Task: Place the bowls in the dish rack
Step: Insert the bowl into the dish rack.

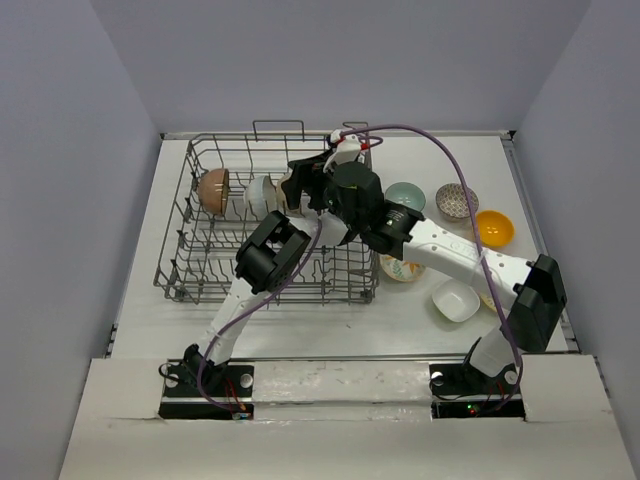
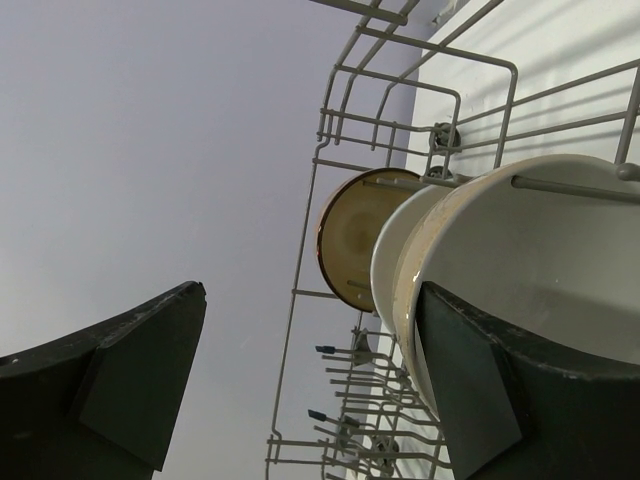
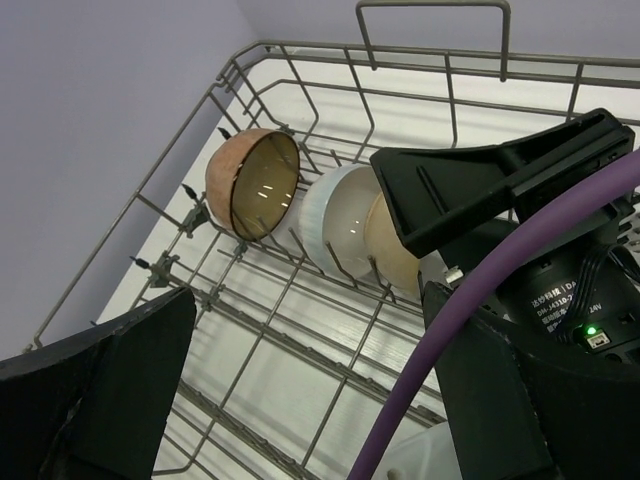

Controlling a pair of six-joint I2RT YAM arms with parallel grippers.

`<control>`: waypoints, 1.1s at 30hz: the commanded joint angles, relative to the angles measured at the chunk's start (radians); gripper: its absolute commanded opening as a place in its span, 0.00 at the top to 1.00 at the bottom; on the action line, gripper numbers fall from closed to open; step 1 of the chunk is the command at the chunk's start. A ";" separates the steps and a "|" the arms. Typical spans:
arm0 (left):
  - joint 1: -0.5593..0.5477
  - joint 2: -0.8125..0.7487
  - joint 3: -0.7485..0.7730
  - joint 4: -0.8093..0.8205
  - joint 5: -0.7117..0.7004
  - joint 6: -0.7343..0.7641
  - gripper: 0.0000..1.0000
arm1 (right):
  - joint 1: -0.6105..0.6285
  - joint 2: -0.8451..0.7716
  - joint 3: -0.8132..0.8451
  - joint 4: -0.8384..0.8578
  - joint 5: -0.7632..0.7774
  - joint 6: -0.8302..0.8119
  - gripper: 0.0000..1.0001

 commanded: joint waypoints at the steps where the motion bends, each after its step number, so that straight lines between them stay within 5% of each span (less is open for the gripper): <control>1: -0.039 0.054 0.067 0.671 -0.188 0.211 0.01 | 0.010 -0.039 -0.006 0.022 0.000 0.021 0.00; 22: -0.043 0.106 0.024 0.670 -0.188 0.104 0.01 | 0.010 -0.033 -0.072 0.045 0.049 -0.041 0.00; 33: -0.059 0.098 0.106 0.671 -0.190 0.182 0.01 | 0.010 -0.070 -0.223 0.200 0.063 -0.064 0.00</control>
